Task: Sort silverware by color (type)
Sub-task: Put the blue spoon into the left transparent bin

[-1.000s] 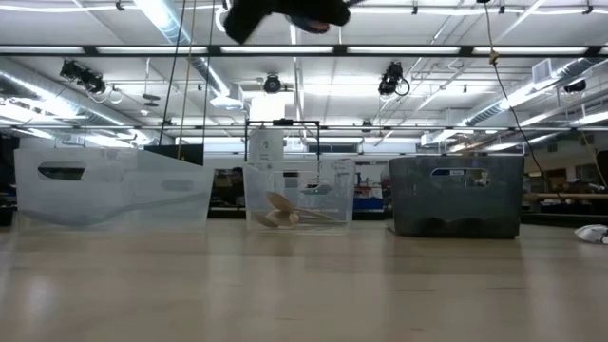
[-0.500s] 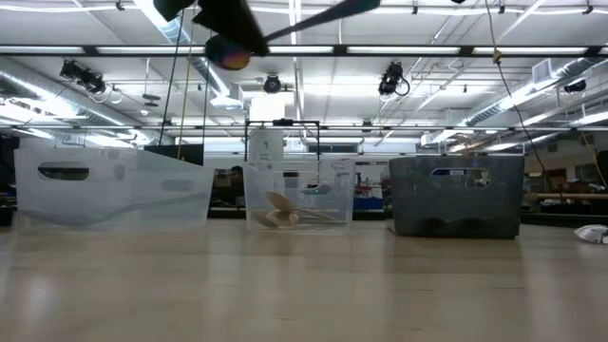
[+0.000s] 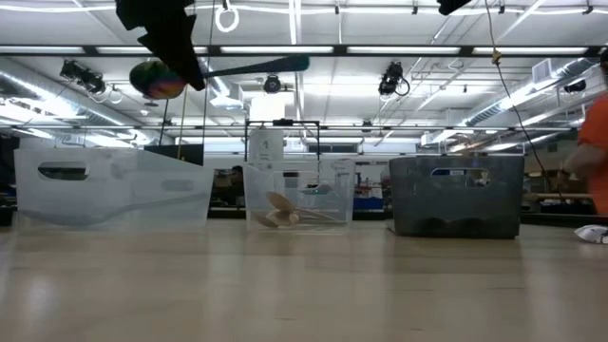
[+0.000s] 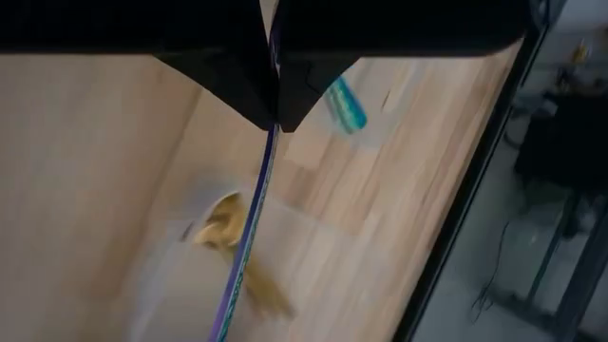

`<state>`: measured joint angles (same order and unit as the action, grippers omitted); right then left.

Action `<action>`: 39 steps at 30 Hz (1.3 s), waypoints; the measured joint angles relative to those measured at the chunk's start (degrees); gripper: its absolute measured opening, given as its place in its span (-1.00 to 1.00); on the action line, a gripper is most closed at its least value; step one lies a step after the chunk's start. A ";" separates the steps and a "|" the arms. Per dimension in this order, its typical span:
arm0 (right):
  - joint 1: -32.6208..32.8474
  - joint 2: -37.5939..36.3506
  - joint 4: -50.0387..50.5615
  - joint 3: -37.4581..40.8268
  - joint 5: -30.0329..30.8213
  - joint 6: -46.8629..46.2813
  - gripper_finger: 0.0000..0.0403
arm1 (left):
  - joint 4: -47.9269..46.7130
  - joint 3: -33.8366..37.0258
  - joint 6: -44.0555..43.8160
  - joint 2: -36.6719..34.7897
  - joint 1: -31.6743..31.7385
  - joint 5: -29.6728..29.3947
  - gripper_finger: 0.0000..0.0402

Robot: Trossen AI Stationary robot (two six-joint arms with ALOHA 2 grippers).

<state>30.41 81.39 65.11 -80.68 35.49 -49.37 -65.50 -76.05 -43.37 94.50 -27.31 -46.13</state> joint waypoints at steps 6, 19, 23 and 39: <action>0.24 1.51 0.08 0.00 0.91 0.83 -0.43 | -3.83 0.67 -6.11 0.00 -0.72 -0.02 -0.93; 0.24 3.01 0.11 0.00 0.49 4.29 -0.43 | -3.62 3.26 -10.10 -0.17 -3.82 2.66 -0.92; 0.23 2.76 0.13 0.00 3.35 6.85 -0.43 | -3.62 3.26 -11.12 -0.17 -4.46 2.93 -0.92; 0.87 2.09 0.25 0.00 6.66 6.53 -0.43 | -5.73 3.58 -13.08 -0.17 -5.85 0.46 -0.92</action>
<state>31.28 83.48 65.35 -80.68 42.15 -42.83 -71.24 -72.47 -56.45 94.32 -33.16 -45.66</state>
